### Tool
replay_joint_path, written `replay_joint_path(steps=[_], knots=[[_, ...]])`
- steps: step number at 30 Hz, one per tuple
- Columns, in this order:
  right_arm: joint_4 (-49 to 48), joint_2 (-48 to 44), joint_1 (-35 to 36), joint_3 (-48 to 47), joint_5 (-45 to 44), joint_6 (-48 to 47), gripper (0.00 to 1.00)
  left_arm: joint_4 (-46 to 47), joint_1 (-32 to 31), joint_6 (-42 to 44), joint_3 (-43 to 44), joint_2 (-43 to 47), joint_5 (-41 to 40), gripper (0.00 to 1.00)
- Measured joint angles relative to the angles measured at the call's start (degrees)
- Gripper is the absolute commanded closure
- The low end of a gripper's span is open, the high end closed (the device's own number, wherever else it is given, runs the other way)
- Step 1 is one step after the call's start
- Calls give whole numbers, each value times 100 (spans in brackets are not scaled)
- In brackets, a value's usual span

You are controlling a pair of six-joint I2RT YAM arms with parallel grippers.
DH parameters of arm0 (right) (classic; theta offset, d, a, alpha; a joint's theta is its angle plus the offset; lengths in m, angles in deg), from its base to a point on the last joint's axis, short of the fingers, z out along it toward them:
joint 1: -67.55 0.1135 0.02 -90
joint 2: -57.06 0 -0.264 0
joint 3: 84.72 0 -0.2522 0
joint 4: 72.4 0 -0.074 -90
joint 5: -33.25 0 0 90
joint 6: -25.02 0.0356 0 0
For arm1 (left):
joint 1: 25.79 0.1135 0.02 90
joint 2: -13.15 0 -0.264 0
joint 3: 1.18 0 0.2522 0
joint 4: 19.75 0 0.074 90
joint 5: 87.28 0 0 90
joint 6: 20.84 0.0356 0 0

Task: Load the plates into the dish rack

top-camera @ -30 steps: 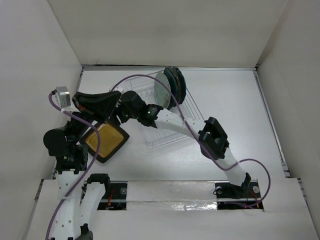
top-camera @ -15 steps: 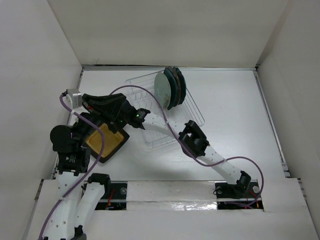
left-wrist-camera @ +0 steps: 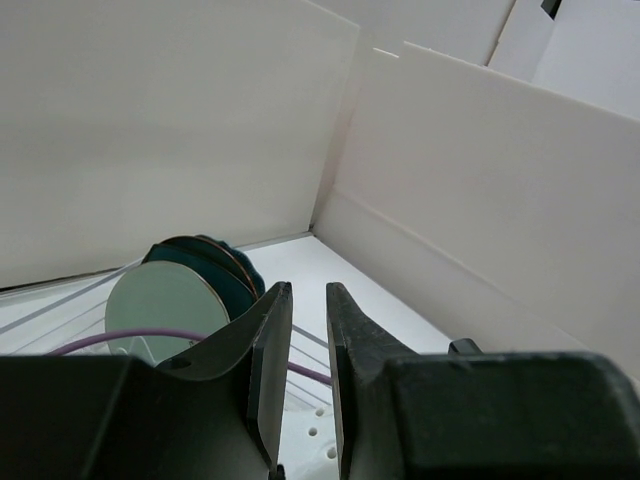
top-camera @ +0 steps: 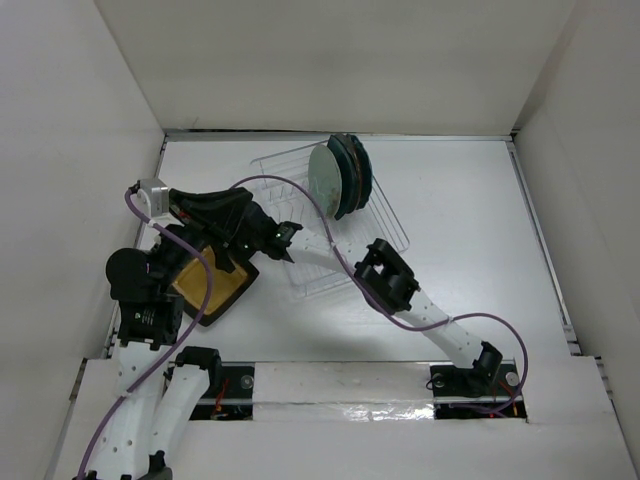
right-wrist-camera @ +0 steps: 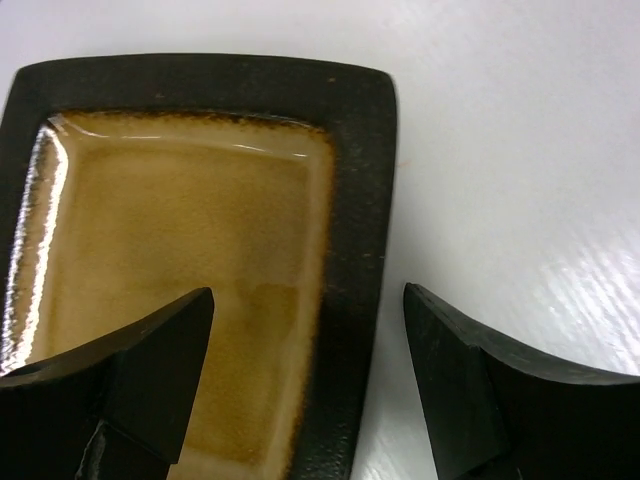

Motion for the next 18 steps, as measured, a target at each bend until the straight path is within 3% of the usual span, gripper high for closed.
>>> replay_joint_path(steps=[3,4,15,18], knots=[[-166,0,44,74,223,72,22,0,0,0,-9,2,-20,82],[-212,0,59,96,284,116,30,-2,0,0,-9,2,-22,81],[-815,-24,177,535,901,872,63,-4,0,2,-11,37,-105,80],[-1025,-24,170,675,1021,1113,77,-4,-33,24,-11,48,-125,80]])
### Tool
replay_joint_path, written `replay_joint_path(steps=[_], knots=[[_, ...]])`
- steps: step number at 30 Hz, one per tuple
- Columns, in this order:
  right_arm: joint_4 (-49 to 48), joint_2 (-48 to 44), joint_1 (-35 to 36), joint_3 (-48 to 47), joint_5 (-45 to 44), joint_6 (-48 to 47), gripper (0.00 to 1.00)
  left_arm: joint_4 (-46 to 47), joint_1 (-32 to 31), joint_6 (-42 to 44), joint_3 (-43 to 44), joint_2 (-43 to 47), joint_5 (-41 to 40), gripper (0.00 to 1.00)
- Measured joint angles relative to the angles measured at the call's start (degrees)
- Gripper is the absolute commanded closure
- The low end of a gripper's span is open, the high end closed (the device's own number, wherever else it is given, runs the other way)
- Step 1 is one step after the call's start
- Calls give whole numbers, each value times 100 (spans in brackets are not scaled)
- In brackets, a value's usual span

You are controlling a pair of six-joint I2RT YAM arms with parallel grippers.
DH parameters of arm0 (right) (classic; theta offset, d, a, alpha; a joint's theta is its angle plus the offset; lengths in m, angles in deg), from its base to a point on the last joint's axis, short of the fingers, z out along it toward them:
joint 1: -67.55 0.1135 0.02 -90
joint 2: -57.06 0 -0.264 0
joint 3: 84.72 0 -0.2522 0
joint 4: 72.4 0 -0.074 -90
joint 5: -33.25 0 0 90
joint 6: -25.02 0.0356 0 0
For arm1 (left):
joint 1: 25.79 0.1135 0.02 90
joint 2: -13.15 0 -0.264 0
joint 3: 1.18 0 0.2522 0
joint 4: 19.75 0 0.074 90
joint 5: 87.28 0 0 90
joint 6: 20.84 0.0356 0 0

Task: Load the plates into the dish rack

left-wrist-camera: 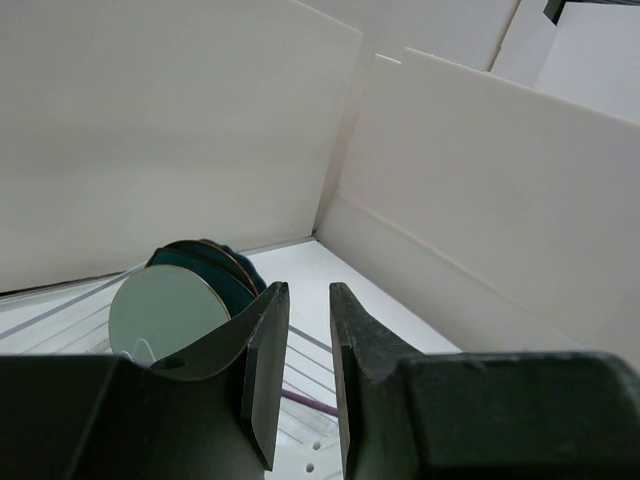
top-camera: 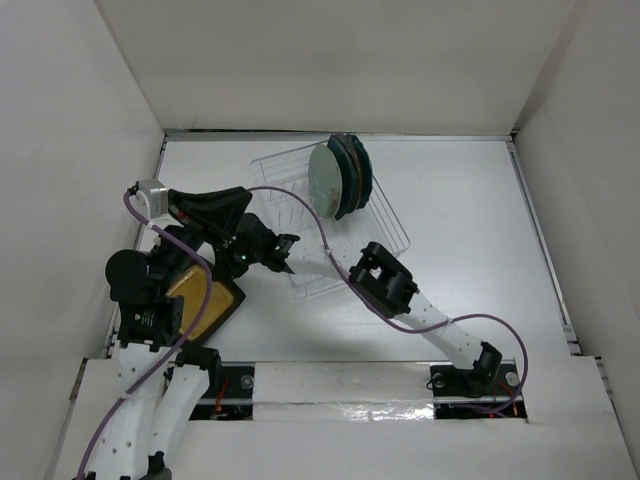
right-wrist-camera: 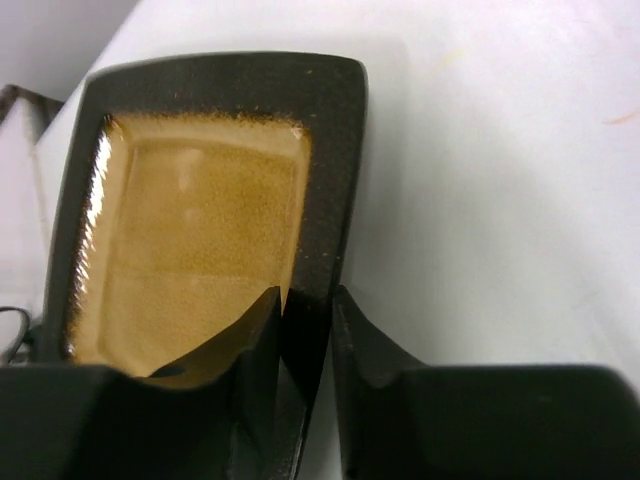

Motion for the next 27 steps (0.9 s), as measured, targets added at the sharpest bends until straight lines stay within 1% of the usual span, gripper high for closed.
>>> replay_joint_path(steps=[1,3,4,5,10,14,20,27], knots=[[-70,-4,4,39,46,87,85,-4,-9,7,-2,0,-4,80],[-258,-7,15,179,256,247,91,-13,-15,20,-9,7,-9,80],[-328,-7,17,223,361,317,98,-17,-15,24,-9,7,-13,79],[-374,-11,22,243,439,378,100,-20,-15,26,-9,7,-13,79],[-474,-61,46,393,645,501,100,-37,-15,44,-11,26,-50,80],[-640,-289,68,756,627,581,100,-44,-15,48,-11,26,-87,79],[-1080,-994,68,1499,533,846,100,-48,-15,48,-9,20,-129,79],[-1456,-1762,79,1541,433,984,100,-70,-15,42,44,0,-136,79]])
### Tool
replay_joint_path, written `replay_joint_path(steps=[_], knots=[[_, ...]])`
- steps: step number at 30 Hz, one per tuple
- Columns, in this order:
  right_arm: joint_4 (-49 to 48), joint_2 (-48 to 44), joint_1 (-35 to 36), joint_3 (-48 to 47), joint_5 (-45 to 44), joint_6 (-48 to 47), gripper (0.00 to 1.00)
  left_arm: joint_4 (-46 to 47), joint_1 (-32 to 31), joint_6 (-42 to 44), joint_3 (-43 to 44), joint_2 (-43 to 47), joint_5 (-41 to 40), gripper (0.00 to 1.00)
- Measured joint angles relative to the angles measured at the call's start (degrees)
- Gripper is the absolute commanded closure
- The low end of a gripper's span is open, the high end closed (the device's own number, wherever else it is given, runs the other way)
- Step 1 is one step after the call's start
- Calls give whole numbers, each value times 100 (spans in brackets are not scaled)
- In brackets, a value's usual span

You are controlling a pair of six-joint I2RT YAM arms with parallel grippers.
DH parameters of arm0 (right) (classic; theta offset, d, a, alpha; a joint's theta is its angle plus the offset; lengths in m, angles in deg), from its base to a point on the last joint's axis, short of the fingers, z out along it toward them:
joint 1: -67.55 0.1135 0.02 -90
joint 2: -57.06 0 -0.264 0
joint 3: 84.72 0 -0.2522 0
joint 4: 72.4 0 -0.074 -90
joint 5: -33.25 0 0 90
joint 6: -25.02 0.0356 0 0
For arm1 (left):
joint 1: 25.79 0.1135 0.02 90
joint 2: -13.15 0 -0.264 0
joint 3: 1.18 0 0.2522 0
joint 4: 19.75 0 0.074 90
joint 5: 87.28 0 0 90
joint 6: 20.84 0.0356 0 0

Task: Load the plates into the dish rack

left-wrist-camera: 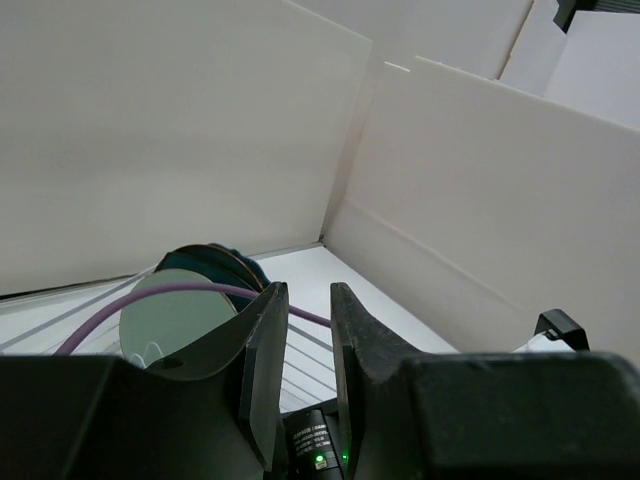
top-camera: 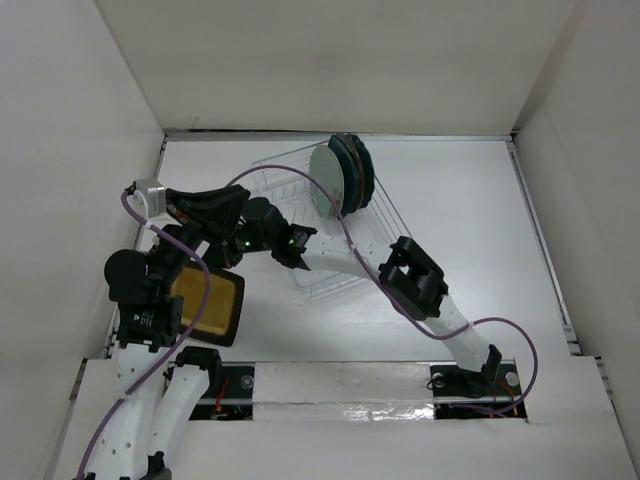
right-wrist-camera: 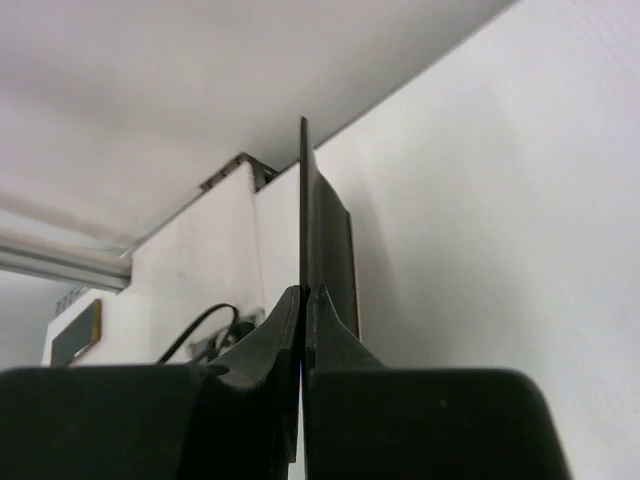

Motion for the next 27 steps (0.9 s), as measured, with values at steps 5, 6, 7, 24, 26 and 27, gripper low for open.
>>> replay_joint_path(steps=[5,6,7,24,26,27], knots=[[-98,-98,0,-76,-59,17,100,-61,0,4,87,-7,-46,79],[-96,-98,-2,-76,-87,33,100,-70,-4,7,116,-7,-63,79],[-90,-98,-9,-76,-109,50,100,-70,-17,11,136,-4,-79,79],[39,446,-7,-46,-415,52,100,-105,-42,42,157,9,-173,78],[33,728,-11,-179,-415,114,100,-105,-42,44,157,9,-173,78],[39,820,-11,-203,-422,122,100,-107,-42,44,157,9,-175,78]])
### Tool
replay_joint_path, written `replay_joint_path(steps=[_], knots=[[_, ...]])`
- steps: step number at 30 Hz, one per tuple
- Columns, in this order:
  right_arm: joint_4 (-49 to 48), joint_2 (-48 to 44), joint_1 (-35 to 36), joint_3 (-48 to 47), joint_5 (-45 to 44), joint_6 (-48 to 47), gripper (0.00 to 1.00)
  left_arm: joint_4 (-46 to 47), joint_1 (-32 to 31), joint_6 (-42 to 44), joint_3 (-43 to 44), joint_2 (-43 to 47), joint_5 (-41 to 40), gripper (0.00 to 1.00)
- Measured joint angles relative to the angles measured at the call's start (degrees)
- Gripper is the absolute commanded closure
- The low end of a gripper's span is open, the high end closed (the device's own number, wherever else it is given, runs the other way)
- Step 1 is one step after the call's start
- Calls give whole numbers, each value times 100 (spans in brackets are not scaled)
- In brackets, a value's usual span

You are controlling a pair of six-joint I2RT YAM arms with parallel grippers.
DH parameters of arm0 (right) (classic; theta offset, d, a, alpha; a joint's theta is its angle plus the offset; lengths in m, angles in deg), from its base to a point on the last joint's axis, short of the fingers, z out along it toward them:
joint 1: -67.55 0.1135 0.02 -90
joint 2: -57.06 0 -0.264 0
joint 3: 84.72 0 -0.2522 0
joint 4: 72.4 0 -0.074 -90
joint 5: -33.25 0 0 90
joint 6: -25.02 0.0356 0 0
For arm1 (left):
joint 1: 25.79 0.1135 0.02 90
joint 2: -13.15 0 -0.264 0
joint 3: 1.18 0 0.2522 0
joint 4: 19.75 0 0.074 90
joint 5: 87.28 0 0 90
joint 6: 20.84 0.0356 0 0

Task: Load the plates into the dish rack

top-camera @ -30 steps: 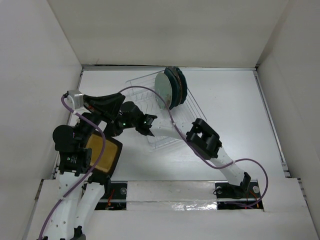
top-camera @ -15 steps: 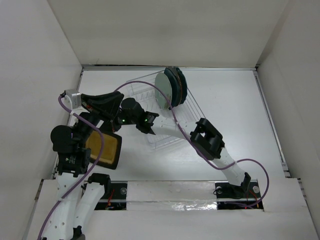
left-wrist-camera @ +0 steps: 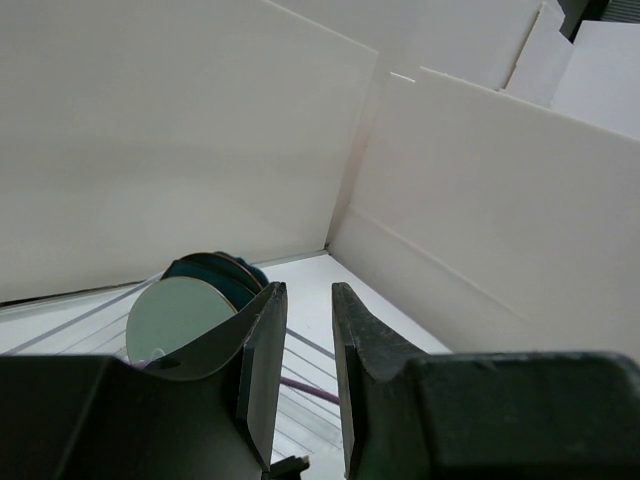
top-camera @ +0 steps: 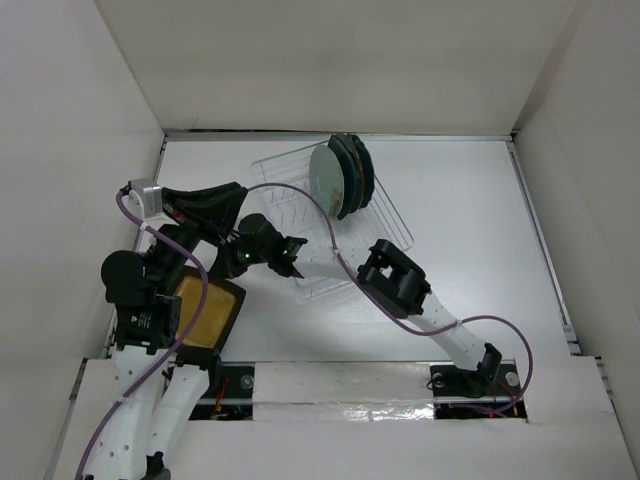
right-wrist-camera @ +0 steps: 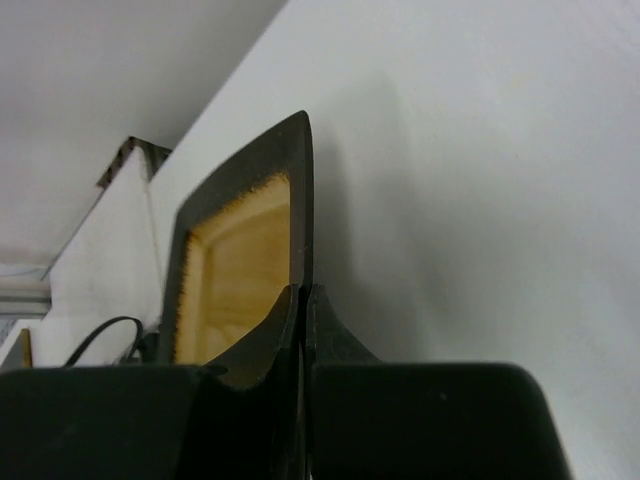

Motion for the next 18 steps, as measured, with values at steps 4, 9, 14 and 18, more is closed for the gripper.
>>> replay_joint_path(steps=[4,9,14,18], knots=[[81,243,0,-76,-33,-13,100,2,0,2,-11,-4,-2,78],[245,319,0,-192,-144,-98,97,-4,0,4,-66,-20,-11,78],[415,332,0,-197,-160,-199,78,-33,0,11,-101,-28,-28,78],[595,337,4,-164,-160,-339,67,-37,0,22,-153,-33,-39,78]])
